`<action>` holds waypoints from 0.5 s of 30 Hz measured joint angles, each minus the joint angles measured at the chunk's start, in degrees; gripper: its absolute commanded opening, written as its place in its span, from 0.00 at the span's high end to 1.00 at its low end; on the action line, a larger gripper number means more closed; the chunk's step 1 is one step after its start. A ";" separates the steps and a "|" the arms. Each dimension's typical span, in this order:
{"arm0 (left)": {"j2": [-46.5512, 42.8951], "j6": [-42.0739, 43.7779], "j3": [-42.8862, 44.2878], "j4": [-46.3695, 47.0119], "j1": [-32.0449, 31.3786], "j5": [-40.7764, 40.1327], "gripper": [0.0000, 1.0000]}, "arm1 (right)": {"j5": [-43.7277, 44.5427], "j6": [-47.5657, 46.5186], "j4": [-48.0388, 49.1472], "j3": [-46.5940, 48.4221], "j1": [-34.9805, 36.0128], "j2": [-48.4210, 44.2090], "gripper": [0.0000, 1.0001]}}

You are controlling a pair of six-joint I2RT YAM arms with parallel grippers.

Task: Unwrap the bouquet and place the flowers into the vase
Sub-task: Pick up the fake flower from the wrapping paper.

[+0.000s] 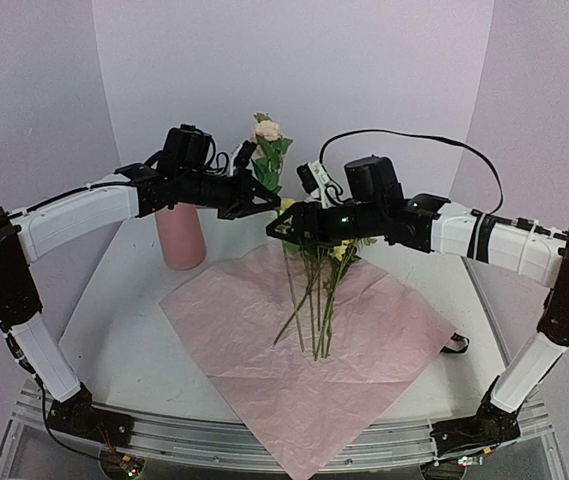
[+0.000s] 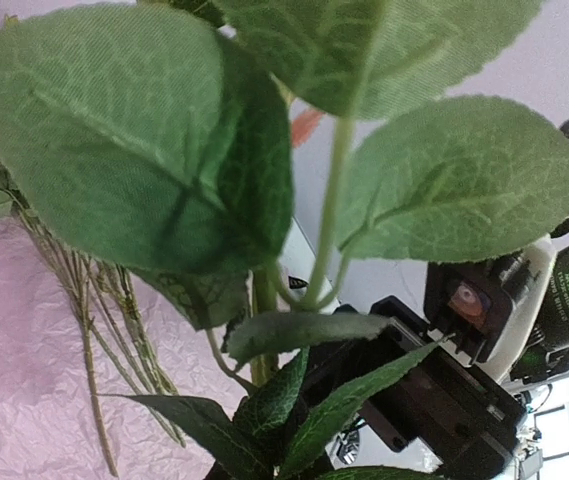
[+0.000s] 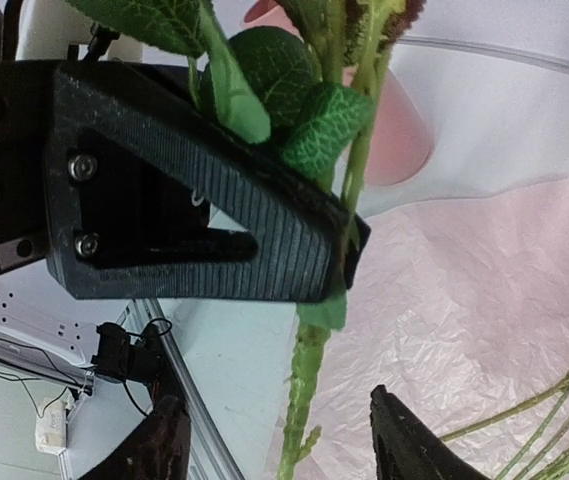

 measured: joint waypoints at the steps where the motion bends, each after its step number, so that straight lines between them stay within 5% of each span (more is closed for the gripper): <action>1: 0.00 0.71 -0.02 -0.17 0.42 -0.51 1.00 | 0.55 0.06 -0.13 -0.14 0.02 -0.03 0.10; 15: -1.27 22.87 7.66 -11.77 2.55 -26.14 1.00 | 9.09 -1.87 -2.82 -4.16 0.02 -4.54 0.08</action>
